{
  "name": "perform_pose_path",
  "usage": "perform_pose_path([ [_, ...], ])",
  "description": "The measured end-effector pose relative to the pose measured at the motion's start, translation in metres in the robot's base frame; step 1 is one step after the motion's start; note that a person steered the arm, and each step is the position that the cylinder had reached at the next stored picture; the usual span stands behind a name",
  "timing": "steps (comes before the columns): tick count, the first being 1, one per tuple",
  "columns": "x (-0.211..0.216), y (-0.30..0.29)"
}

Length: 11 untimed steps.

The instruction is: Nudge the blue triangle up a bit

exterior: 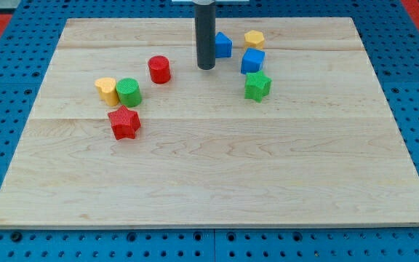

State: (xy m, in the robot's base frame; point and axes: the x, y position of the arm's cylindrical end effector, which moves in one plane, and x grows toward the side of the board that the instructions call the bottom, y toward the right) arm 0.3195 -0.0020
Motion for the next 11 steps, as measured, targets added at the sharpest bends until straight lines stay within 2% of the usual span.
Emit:
perform_pose_path([
  [2,-0.002,0.022],
  [11,-0.024,0.022],
])
